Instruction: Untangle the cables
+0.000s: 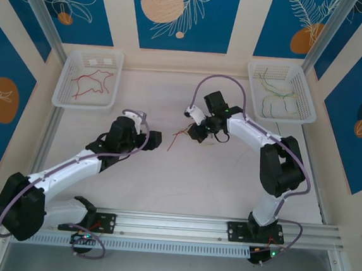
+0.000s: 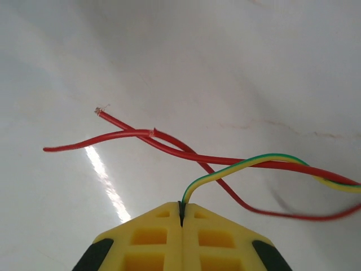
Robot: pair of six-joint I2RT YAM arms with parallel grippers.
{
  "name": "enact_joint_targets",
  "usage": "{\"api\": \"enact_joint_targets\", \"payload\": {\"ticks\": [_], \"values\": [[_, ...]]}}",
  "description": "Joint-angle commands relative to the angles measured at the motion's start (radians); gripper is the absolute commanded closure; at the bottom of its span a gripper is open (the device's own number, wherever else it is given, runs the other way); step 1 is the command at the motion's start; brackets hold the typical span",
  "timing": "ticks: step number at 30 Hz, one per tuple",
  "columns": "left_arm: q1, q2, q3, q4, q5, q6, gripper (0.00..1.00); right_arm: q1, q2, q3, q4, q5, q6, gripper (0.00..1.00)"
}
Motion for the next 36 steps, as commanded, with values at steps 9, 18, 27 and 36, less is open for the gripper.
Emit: {"api": "enact_joint_targets", "payload": {"ticks": [9,18,27,36], "values": [[-0.035,-0.031,0.001,0.182,0.227,0.084,0.22,0.036,-0.148,-0.068,0.05,-0.134,0.21,1.0],[-0.075,0.007,0.048,0.106,0.239,0.173,0.13,0.08,-0.21,-0.072,0.069,-0.148,0.251,1.0],[-0.083,0.0,0.044,0.065,0.162,0.206,0.28,0.072,-0.267,-0.06,0.052,-0.139,0.261,1.0],[-0.084,-0.041,0.04,0.048,0.099,0.218,1.0,0.062,-0.303,-0.075,0.044,-0.115,0.274,1.0]]}}
